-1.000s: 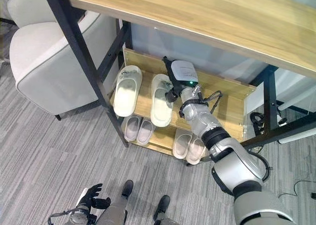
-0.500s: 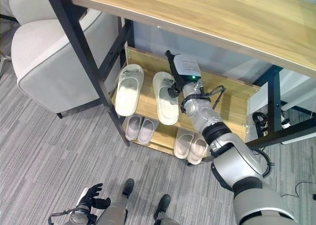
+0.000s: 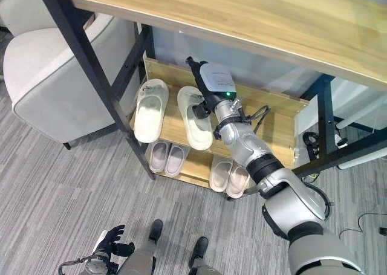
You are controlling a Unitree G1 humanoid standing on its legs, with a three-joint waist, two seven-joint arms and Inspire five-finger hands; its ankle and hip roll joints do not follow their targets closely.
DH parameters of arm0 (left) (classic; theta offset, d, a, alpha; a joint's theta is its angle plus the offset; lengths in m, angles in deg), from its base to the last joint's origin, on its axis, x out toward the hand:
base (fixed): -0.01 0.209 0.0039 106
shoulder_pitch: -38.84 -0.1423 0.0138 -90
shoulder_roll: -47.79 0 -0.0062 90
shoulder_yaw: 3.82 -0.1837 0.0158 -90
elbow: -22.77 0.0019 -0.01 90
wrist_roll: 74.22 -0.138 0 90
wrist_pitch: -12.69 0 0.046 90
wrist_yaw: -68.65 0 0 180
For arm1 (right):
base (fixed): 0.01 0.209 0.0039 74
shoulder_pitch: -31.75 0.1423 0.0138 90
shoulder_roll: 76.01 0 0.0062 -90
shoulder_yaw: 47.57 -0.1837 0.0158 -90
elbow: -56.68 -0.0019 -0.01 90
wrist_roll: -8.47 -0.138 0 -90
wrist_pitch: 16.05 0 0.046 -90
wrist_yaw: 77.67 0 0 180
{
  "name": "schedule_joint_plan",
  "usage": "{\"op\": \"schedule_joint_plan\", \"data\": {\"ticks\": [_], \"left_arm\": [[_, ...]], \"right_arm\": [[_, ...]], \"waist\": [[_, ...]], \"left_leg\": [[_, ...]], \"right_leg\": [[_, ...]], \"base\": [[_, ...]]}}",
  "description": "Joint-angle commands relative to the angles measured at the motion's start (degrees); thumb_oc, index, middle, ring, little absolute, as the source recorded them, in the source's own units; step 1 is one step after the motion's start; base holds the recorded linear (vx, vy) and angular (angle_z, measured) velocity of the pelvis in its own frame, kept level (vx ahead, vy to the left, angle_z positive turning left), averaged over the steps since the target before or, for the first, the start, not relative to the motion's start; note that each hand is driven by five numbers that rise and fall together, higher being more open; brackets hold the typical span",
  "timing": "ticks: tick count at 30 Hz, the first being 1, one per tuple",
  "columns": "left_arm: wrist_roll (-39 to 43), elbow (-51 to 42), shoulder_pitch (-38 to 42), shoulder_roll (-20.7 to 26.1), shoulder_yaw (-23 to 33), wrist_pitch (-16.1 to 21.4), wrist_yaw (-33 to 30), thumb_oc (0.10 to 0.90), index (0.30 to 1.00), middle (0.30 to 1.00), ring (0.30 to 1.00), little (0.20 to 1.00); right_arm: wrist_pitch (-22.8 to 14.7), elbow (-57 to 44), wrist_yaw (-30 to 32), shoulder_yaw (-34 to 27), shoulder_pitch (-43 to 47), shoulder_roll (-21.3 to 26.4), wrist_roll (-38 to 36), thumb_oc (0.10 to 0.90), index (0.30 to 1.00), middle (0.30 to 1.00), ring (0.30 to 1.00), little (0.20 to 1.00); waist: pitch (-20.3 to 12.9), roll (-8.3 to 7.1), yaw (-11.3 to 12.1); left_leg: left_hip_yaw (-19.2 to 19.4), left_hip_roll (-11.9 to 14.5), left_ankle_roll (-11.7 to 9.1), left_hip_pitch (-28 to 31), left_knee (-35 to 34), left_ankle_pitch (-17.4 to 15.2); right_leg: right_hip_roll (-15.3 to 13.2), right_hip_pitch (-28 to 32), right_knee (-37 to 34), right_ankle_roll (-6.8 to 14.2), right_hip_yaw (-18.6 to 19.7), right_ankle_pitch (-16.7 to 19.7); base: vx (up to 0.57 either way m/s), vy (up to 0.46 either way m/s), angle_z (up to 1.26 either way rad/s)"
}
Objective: Arrange the slippers neatly on the shoe rack.
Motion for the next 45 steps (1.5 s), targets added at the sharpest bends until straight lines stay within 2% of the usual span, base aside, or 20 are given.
{"op": "schedule_joint_plan", "data": {"ticks": [1, 6, 9, 13, 14, 16, 19, 29, 45], "left_arm": [[-0.92, 3.29, -0.39, -1.07, -0.62, 0.47, 0.27, 0.800, 0.900, 0.900, 0.900, 0.900], [-1.34, 3.42, -0.66, -1.13, -0.26, 0.31, 0.55, 0.800, 0.900, 0.900, 0.900, 0.900], [-1.85, 3.50, -0.90, -1.63, 0.51, 0.00, 0.86, 0.800, 0.900, 0.900, 0.900, 0.900], [-2.46, 3.59, -1.69, -2.20, 0.68, -0.41, 1.14, 0.800, 0.900, 0.900, 0.900, 0.900], [-2.46, 3.58, -1.71, -2.18, 0.65, -0.41, 1.14, 0.800, 0.900, 0.900, 0.900, 0.900], [-3.06, 4.05, -2.14, -2.24, 1.10, -0.77, 1.56, 0.800, 0.900, 0.900, 0.900, 0.900], [-3.31, 4.19, -2.36, -2.18, 1.40, -0.83, 1.77, 0.800, 0.900, 0.900, 0.900, 0.900], [-3.38, 4.14, -2.66, -2.29, 0.90, -0.72, 1.65, 0.800, 0.900, 0.900, 0.900, 0.900], [-2.83, 4.24, -2.11, -2.04, 0.26, -1.10, 0.26, 0.800, 0.900, 0.900, 0.900, 0.900]], "right_arm": [[-2.08, -5.56, 1.29, -0.98, 2.68, 3.96, -0.63, 0.800, 0.900, 0.900, 0.900, 0.900], [-2.59, -8.90, 0.80, -1.82, 0.11, 4.45, -0.83, 0.800, 0.900, 0.900, 0.900, 0.900], [-3.84, -14.39, 0.78, -5.58, -5.95, 4.12, -3.42, 0.800, 0.900, 0.900, 0.900, 0.900], [-6.21, -18.66, 0.48, -11.89, -14.96, 0.54, -13.82, 0.800, 0.900, 0.900, 0.900, 0.900], [-6.20, -18.69, 0.46, -11.92, -15.01, 0.55, -13.82, 0.800, 0.900, 0.900, 0.900, 0.900], [-7.27, -20.12, -0.59, -14.10, -18.97, -0.96, -19.81, 0.800, 0.900, 0.900, 0.900, 0.900], [-7.69, -20.41, -1.27, -15.33, -21.31, -1.67, -23.15, 0.800, 0.900, 0.900, 0.900, 0.900], [-7.85, -16.13, -1.01, -16.34, -22.13, -4.00, -27.23, 0.800, 0.900, 0.900, 0.900, 0.900], [-8.06, -9.69, -0.94, -16.47, -21.41, -11.12, -37.76, 0.800, 0.900, 0.900, 0.900, 0.900]], "waist": [[-2.53, -1.63, -0.89], [-2.65, -1.57, -1.35], [-2.78, -1.34, -2.03], [-3.06, -0.94, -2.48], [-3.08, -0.95, -2.45], [-3.27, -0.80, -2.73], [-3.36, -0.66, -2.92], [-3.22, -0.39, -2.64], [-2.13, 0.57, -1.63]], "left_leg": [[3.92, 0.38, -0.04, 2.83, -0.48, -6.55], [4.16, 0.52, -0.07, 3.01, -0.48, -6.54], [4.31, 0.61, -0.09, 3.30, -0.48, -6.66], [4.50, 0.56, 0.01, 3.70, -0.48, -6.84], [4.50, 0.56, 0.01, 3.70, -0.48, -6.84], [4.76, 0.66, 0.05, 4.11, -0.48, -7.01], [4.93, 0.71, 0.07, 4.30, -0.48, -6.98], [4.84, 0.54, 0.12, 4.24, -0.48, -6.95], [4.52, 0.11, 0.33, 3.59, -0.48, -6.66]], "right_leg": [[-1.58, 1.41, 1.06, 3.91, 1.90, -4.70], [-1.44, 1.49, 0.98, 3.84, 2.12, -4.73], [-1.42, 1.71, 1.00, 3.79, 2.14, -4.83], [-1.54, 1.98, 1.06, 3.77, 2.06, -4.81], [-1.54, 1.98, 1.05, 3.77, 2.06, -4.81], [-1.56, 2.19, 1.10, 3.78, 2.07, -4.85], [-1.58, 2.26, 1.04, 3.78, 2.17, -4.74], [-1.57, 2.14, 0.90, 3.73, 2.04, -4.56], [-2.11, 1.57, 1.43, 3.81, 1.78, -4.41]], "base": [[-0.01, -0.009, -0.08], [-0.01, -0.008, -0.06], [0.00, 0.000, 0.00], [0.00, 0.000, 0.00], [0.00, 0.002, -0.03], [0.01, 0.004, -0.05], [0.00, 0.001, -0.02], [0.00, 0.002, -0.03], [0.00, 0.003, 0.01]]}}
